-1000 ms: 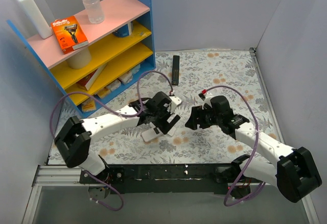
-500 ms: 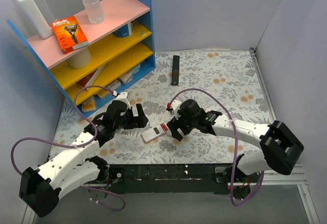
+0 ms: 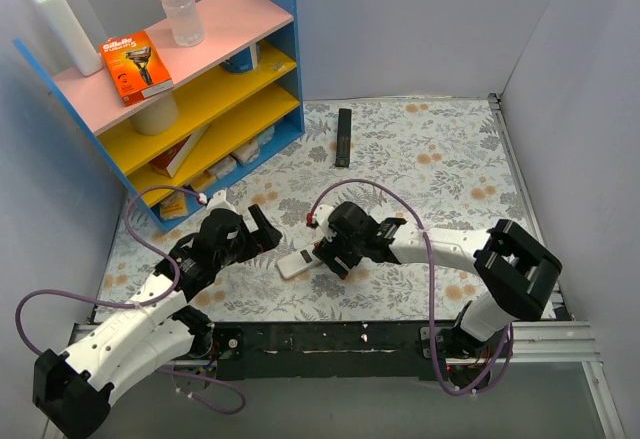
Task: Load the batteries into the remote control
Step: Pick up the battery cover at the center of the board.
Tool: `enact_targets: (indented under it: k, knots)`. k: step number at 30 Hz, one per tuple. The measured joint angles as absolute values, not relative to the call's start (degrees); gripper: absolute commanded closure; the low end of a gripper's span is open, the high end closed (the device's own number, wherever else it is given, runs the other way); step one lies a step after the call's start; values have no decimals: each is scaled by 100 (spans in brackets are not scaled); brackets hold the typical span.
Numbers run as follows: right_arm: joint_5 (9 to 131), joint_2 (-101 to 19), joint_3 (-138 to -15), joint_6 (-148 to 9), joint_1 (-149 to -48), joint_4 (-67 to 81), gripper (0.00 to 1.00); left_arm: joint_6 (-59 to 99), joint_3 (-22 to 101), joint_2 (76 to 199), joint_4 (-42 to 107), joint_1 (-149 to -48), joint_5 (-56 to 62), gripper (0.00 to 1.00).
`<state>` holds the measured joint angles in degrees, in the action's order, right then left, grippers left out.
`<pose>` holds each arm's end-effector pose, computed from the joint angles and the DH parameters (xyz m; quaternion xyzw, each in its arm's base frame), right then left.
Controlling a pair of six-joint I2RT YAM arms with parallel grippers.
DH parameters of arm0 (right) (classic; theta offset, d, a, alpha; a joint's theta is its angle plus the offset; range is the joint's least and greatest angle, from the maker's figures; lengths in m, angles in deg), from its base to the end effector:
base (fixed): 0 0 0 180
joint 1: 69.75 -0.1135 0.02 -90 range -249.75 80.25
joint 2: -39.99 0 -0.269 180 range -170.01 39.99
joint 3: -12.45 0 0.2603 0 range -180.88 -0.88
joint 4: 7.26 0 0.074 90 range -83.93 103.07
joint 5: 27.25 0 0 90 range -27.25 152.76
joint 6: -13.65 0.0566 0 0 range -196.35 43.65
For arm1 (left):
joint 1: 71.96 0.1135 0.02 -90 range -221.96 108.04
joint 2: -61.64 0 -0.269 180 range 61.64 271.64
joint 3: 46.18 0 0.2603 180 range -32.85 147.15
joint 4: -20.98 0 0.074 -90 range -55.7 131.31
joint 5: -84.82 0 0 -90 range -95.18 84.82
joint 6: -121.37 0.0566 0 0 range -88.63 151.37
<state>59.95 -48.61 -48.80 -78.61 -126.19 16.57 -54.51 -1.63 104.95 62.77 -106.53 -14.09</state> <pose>0.1828 0.2705 0.1611 -0.4551 0.8258 0.1308 0.3063 0.1558 -0.0967 0.2192 -0.4214 0.8022 -0.3269 0.2683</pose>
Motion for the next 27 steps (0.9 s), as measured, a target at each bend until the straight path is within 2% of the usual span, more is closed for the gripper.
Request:
enact_targets:
  k: [16, 20, 21, 24, 27]
  knots:
    - [5728, -5248, -5070, -7900, -12718, 1670, 39, -5816, -336, 10412, 6391, -10650, -1516, 2]
    - [5778, -5280, -5105, -7983, -12724, 1668, 53, -5884, -340, 10414, 6389, -10650, -1516, 2]
    - [5780, -5287, -5116, -8003, -12724, 1668, 61, -5902, -347, 10414, 6389, -10650, -1516, 2]
    - [5802, -5309, -5138, -8073, -12726, 1670, 74, -5952, -382, 10414, 6389, -10650, -1514, 2]
    - [5831, -5309, -5153, -8128, -12724, 1694, 78, -6000, -430, 10412, 6411, -10650, -1512, 2]
